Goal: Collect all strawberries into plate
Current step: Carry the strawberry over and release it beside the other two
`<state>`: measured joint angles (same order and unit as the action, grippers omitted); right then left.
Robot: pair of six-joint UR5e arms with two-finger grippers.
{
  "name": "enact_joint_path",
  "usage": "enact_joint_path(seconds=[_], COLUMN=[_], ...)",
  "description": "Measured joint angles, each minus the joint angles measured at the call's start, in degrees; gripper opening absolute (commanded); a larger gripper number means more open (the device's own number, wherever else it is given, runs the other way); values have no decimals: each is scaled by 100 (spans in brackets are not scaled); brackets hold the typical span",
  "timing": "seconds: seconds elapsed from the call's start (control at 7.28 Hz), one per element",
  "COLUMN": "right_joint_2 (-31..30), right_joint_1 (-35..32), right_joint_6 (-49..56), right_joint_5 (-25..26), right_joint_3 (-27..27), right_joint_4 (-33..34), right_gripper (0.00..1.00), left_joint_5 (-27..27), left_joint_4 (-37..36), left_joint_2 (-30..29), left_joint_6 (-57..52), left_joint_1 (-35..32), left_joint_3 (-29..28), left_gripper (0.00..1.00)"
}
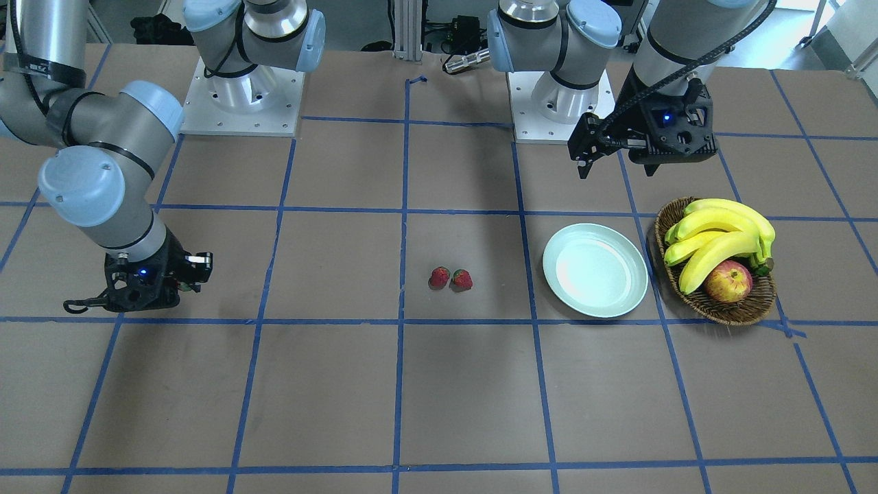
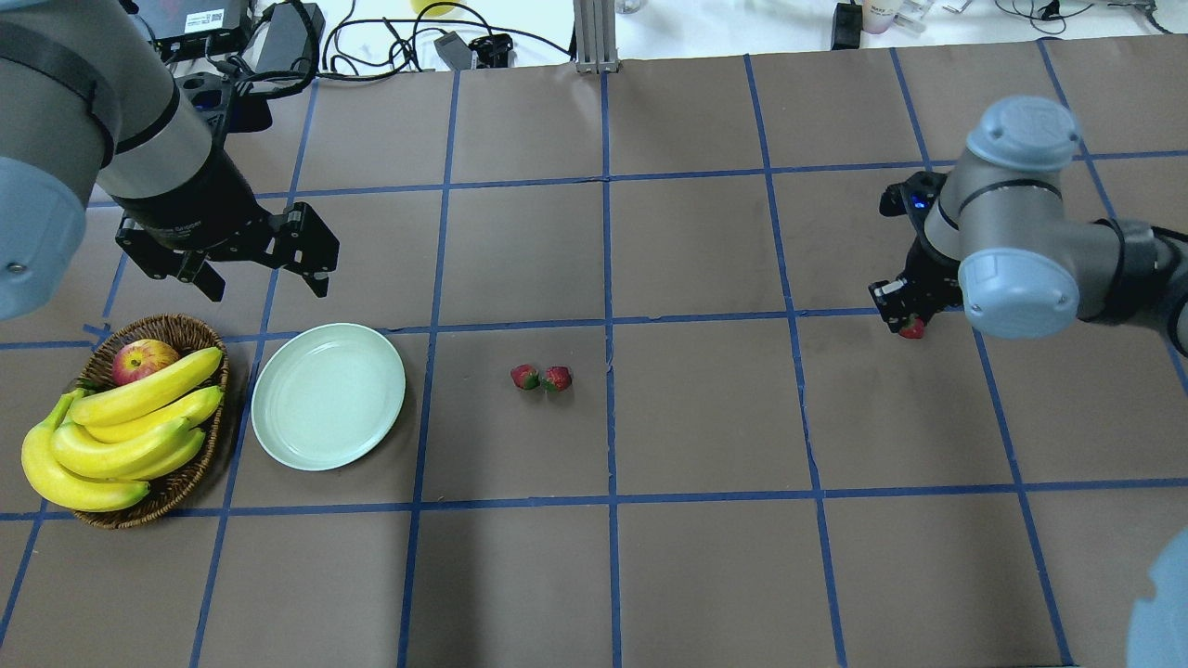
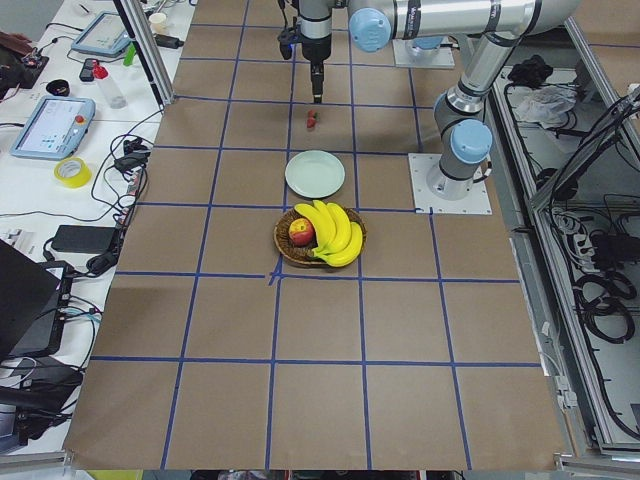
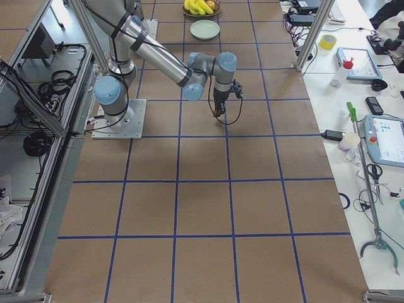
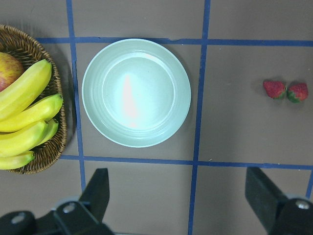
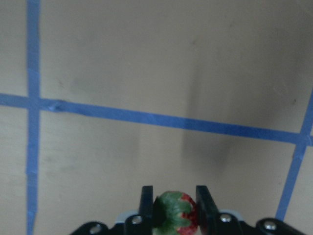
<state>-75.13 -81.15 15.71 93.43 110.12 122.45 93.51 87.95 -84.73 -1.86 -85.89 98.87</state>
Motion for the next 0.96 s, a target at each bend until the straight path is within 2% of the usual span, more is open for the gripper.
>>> enact_joint_path(seconds=[0.27, 0.69, 0.96], right_joint_2=[158, 729, 1311], right_joint_1=[-973, -2438, -3017], right_joint_6=[-1516, -3870, -4419], right_joint_5=[-361, -1115, -1345], right_joint_3=[-681, -1401, -1878], right_joint_4=[-320, -221, 72], right_gripper=[22, 22, 22], left_joint_5=[3, 62, 103], left_joint_4=[3, 7, 8], left_joint_2=[0, 4, -2], left_joint_6=[-6, -3, -6], left_joint_1=[0, -3, 0], left_joint_3=[0, 1, 10], left_gripper=[100, 100, 100])
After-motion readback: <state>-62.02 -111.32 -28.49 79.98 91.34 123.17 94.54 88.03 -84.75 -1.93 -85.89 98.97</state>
